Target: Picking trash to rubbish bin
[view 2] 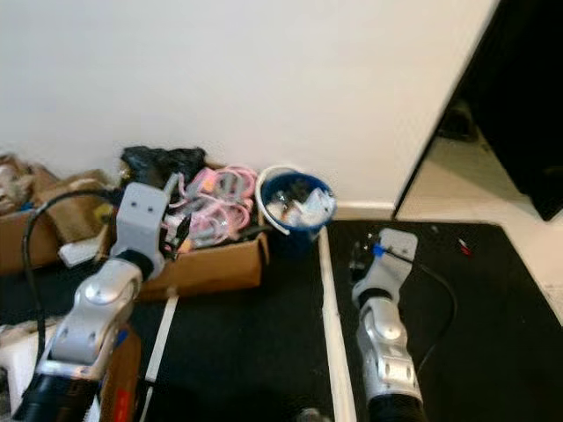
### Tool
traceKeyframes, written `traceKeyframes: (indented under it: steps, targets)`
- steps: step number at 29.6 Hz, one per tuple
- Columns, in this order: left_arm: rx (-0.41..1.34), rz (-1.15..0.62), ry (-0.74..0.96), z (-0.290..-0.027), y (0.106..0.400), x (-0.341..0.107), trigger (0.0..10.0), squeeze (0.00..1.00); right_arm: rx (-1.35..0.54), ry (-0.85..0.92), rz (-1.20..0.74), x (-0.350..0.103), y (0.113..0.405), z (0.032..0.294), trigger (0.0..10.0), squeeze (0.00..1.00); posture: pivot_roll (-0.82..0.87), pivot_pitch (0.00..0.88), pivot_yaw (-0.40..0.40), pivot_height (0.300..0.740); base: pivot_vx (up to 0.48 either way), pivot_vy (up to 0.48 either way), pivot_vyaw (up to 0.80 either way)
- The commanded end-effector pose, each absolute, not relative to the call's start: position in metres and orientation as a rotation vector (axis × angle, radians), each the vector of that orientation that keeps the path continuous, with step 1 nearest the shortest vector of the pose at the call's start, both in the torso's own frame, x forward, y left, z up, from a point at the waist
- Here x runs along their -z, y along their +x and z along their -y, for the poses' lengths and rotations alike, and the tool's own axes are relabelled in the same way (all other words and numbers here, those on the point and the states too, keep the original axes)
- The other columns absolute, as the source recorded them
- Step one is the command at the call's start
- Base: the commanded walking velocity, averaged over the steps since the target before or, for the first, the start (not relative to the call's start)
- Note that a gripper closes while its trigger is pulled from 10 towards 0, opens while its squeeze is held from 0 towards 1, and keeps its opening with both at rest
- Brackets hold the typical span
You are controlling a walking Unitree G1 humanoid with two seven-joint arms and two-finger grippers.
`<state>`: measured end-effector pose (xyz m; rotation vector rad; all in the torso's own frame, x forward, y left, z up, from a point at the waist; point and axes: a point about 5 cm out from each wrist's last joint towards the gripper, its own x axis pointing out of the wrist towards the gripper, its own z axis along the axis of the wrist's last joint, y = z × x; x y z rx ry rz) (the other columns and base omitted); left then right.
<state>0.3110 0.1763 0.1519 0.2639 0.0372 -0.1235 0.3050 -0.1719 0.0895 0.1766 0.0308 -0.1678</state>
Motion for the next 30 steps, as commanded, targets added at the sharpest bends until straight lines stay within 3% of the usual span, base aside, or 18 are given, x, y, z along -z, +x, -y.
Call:
traceKeyframes:
  steps: [1, 30]
  targets:
    - [0.140, -0.047, 0.258, -0.1736, 0.3099, -0.1481, 10.0, 0.00, 0.178, 0.171, -0.042, -0.0864, 0.3032, 0.1748, 10.0, 0.00, 0.01, 0.116, 0.001, 0.740, 0.000, 0.000, -0.80]
    - [0.146, -0.044, 0.267, -0.1718, 0.3113, -0.1478, 10.0, 0.00, 0.182, 0.190, -0.045, -0.0844, 0.3007, 0.1773, 10.0, 0.00, 0.00, 0.132, 0.016, 0.740, 0.000, 0.000, -0.80]
